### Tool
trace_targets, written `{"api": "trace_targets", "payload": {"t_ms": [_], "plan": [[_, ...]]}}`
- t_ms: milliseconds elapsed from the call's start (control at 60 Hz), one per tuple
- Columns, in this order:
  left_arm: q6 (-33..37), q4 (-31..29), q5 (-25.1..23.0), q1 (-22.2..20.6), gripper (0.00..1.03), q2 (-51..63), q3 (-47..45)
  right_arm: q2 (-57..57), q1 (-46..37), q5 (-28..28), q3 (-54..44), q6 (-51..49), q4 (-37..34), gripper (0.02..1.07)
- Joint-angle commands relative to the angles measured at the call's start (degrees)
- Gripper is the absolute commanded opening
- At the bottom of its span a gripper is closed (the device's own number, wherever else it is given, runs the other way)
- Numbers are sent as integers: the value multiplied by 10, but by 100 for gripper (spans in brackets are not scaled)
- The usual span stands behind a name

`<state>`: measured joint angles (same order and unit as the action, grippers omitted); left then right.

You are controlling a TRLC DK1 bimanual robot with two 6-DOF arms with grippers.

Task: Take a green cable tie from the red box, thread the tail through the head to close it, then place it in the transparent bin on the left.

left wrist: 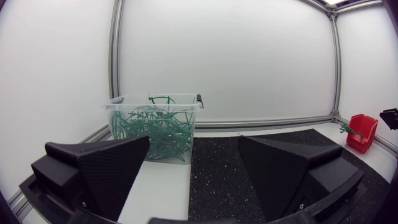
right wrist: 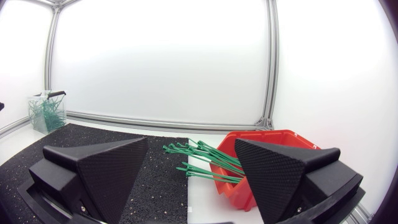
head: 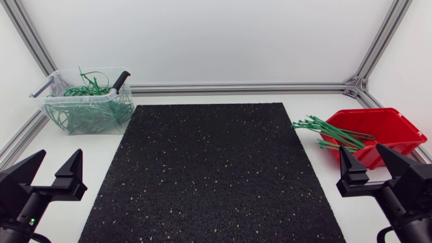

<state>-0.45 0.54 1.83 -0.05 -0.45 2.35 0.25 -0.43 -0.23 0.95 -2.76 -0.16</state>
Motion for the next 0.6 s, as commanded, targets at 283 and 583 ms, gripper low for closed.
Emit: {"api": "trace_targets", "payload": {"t_ms": [283,583], "plan": [[-8,-9,4,1,99,-3,-23,-7,3,0,-10,9,10,104],[-8,-8,4,3,99,-3,-23,-6,1,10,56,14,-5,104]]}}
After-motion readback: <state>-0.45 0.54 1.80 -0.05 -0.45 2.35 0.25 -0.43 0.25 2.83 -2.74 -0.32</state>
